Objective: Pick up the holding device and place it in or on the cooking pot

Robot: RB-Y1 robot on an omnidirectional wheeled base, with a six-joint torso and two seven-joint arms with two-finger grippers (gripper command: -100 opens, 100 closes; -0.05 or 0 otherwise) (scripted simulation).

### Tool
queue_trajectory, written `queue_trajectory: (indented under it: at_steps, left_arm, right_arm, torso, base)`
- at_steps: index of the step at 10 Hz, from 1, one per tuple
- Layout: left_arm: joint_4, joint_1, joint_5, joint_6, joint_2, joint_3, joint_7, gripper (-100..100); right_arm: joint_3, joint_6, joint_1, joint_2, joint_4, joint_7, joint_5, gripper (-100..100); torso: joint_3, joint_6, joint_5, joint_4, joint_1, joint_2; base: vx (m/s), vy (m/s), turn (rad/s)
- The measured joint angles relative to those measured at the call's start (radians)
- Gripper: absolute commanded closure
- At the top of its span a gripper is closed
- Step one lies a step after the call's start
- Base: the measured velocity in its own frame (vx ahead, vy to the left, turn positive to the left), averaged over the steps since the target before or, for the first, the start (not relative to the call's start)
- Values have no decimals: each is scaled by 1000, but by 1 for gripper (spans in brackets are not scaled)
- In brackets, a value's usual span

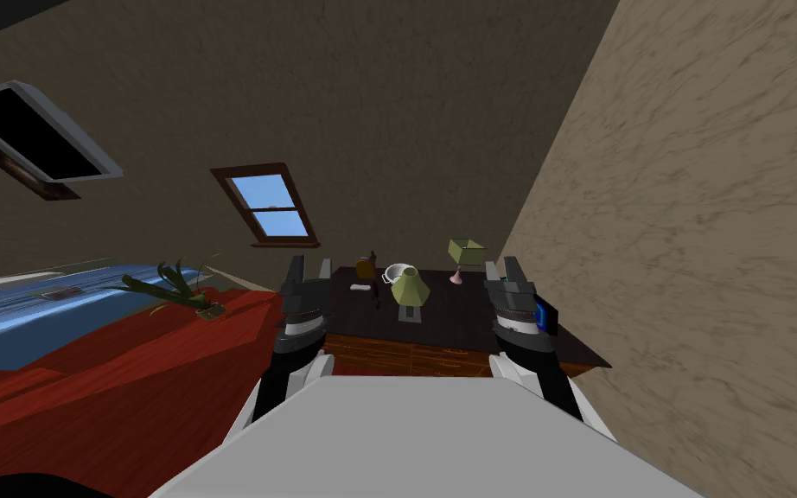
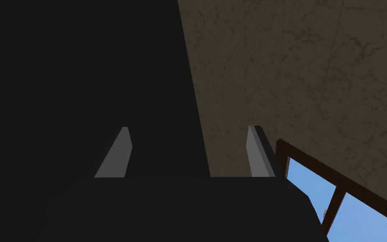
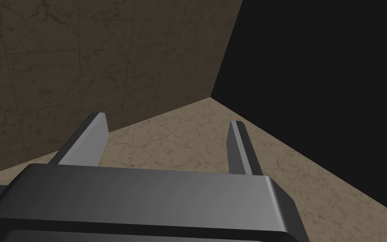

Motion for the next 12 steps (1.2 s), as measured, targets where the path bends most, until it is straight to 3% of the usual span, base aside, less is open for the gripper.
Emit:
queue_trajectory:
  at_steps: [3, 5, 7, 12]
  left_arm:
    - [60, -17, -29, 28, 43, -11, -21, -100]
    - [106, -34, -39, 55, 82, 6, -24, -100]
    - [158, -40, -78, 84, 98, -21, -53, -100]
    - [309, -92, -146, 170, 156, -32, -106, -100]
  right_arm:
    - [0, 0, 0, 0, 0, 0, 0, 0]
    - [0, 0, 0, 0, 0, 0, 0, 0]
    - [0, 0, 0, 0, 0, 0, 0, 0]
    - [0, 0, 0, 0, 0, 0, 0, 0]
  torso:
    - [3, 0, 0, 1, 0, 5]
    - [3, 0, 0, 1, 0, 6]
    - [4, 0, 0, 1, -1, 6]
    - [2, 0, 0, 1, 0, 4]
  base:
    - [-82, -4, -62]
    - [-90, -18, -100]
    - [-103, -17, -108]
    - [-88, -15, -112]
